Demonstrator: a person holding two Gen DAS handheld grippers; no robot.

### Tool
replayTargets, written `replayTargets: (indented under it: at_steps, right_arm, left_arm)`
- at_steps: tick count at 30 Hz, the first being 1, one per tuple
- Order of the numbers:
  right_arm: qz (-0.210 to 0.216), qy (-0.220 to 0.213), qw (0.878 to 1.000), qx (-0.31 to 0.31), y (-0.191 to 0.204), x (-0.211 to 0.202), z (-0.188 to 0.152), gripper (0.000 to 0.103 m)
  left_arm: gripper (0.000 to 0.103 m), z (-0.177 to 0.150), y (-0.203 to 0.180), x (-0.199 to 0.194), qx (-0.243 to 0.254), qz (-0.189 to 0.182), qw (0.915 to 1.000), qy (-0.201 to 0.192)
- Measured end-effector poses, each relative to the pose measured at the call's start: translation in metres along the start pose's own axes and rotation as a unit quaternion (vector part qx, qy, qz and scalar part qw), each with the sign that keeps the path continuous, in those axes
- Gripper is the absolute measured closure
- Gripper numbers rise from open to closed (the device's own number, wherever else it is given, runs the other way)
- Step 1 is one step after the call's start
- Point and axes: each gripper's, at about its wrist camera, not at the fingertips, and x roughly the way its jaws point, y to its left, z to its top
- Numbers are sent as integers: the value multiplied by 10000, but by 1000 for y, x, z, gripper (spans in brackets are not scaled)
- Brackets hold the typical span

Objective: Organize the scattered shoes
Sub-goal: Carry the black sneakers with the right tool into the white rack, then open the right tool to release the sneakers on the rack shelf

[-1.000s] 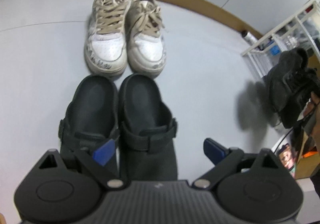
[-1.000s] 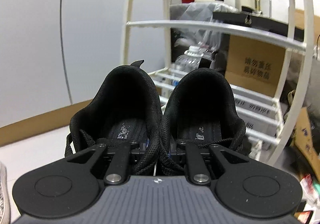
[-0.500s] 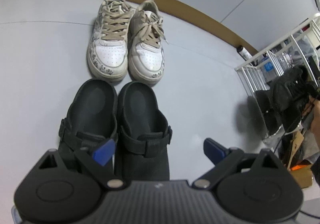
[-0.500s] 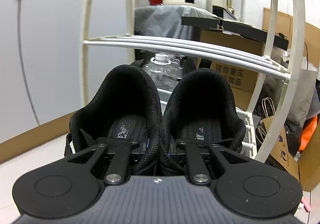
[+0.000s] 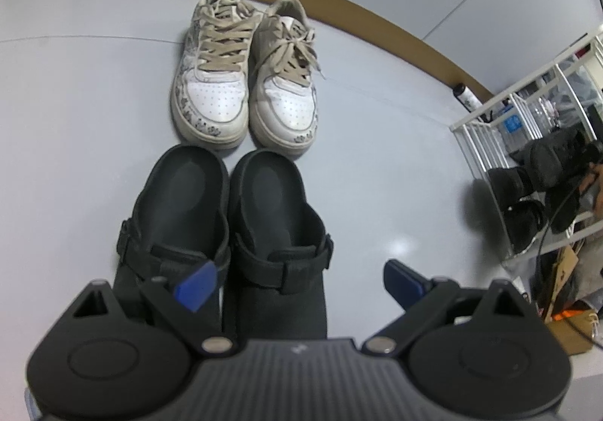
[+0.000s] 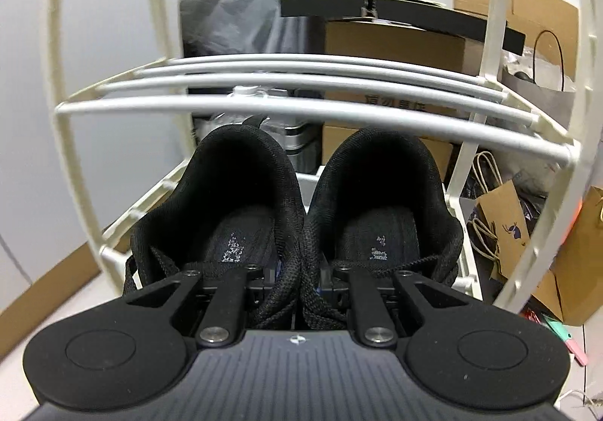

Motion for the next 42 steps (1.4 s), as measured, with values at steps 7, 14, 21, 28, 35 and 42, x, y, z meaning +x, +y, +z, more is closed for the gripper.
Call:
replayTargets:
  at_steps: [7, 14, 21, 28, 35, 42]
  right_arm:
    - [-263, -292, 9992, 117, 1, 30, 24, 86]
    - [-365, -415, 9971, 521, 1, 53, 35, 86]
    - [-567, -870, 9928, 594, -2, 60, 44, 85]
    - [-472, -592, 9943, 752, -11, 75, 48, 38]
    - [-364, -1134, 9927, 202, 8, 53, 37, 6]
    - [-393, -958, 9943, 255, 13, 47, 29, 6]
  left_arm:
    - [6, 2, 5, 3, -63, 137, 9999, 38]
    - [6, 1, 10, 7, -107, 315, 9994, 116]
    - [6, -2, 9, 13, -18, 356, 9990, 264]
    - [6, -4, 5, 17, 62, 338, 9989, 330]
    - [6, -7, 7, 18, 42, 353, 9987, 359]
    - [6, -3, 6, 14, 34, 270, 9994, 237]
